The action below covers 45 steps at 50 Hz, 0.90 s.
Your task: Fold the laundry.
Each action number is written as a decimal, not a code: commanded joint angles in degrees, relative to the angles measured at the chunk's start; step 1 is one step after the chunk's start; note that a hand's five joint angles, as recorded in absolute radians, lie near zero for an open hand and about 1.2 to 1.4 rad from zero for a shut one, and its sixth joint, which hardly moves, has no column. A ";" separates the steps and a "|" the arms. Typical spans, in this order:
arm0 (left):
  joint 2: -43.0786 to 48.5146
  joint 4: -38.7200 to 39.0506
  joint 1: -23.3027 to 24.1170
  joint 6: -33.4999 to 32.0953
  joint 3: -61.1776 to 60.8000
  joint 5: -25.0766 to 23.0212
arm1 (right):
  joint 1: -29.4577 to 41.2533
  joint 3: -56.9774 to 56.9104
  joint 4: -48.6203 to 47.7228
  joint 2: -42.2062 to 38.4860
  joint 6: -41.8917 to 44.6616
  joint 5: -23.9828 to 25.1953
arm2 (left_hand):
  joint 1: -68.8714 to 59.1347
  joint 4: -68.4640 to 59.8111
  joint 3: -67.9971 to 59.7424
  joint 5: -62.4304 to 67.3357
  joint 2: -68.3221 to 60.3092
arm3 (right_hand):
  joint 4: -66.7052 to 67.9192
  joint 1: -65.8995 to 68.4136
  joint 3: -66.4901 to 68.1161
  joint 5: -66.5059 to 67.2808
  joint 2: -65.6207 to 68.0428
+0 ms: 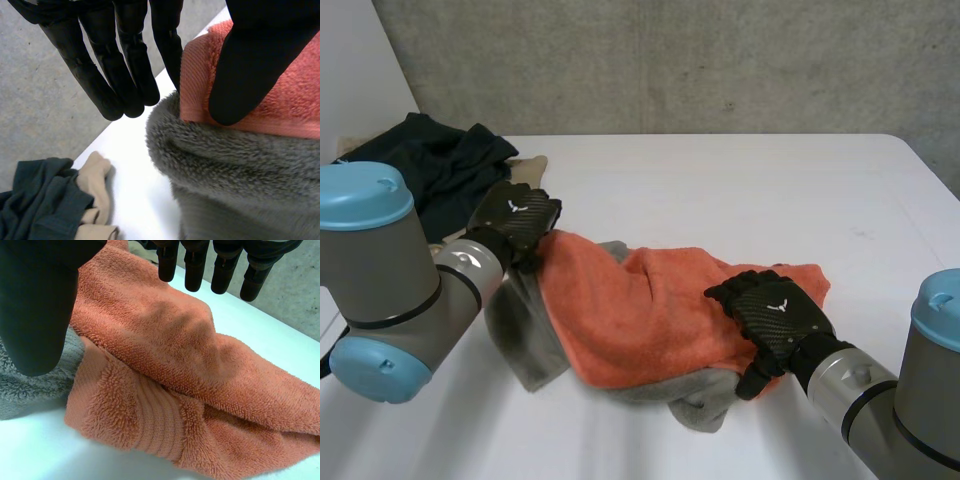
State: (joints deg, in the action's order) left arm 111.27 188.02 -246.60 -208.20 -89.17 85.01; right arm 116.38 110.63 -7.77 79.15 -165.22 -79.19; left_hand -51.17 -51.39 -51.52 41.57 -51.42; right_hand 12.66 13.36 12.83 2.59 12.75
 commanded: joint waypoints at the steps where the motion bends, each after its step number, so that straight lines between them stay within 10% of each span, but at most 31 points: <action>1: -0.09 2.70 -1.16 -0.19 -0.30 1.29 | -0.10 0.02 -0.41 -0.40 0.07 0.09 | 1.08 1.29 1.43 -1.48 1.33 | -1.48 -2.18 -1.65 -1.41 -1.57; 23: -2.30 -3.54 -10.73 5.09 -2.95 -5.11 | -0.46 -31.86 21.46 -19.89 7.01 2.72 | 21.96 22.17 22.30 -22.36 22.21 | 0.86 0.16 0.70 0.93 0.77; 34: 7.99 -9.34 -11.62 8.34 4.35 -11.97 | 0.60 -31.53 13.05 -24.04 10.01 2.02 | 21.12 21.33 21.46 -21.51 21.36 | 16.98 16.28 16.81 17.05 16.89; 38: 11.86 -11.27 -10.39 9.13 8.30 -12.42 | 0.07 -30.04 10.06 -24.04 10.27 2.46 | 11.73 11.94 12.08 -12.13 11.98 | 63.84 63.14 63.68 63.91 63.75; 42: 15.20 -14.52 -9.51 9.48 12.43 -12.33 | -0.89 -28.28 9.18 -22.99 10.45 2.55 | -24.46 -24.25 -24.11 24.06 -24.21 | 67.34 66.64 67.17 67.41 67.25; 45: 14.86 -15.76 -9.16 9.75 14.72 -11.80 | -2.56 -26.70 7.08 -19.93 10.18 2.55 | -28.83 -28.61 -28.48 28.43 -28.58 | 67.34 66.64 67.17 67.41 67.25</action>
State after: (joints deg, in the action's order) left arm 124.85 175.13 -256.67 -198.84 -78.79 72.47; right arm 116.05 81.33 1.79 55.50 -154.74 -76.74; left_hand -63.23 -62.60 -62.19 52.14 -62.53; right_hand 67.96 54.91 65.32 53.32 63.75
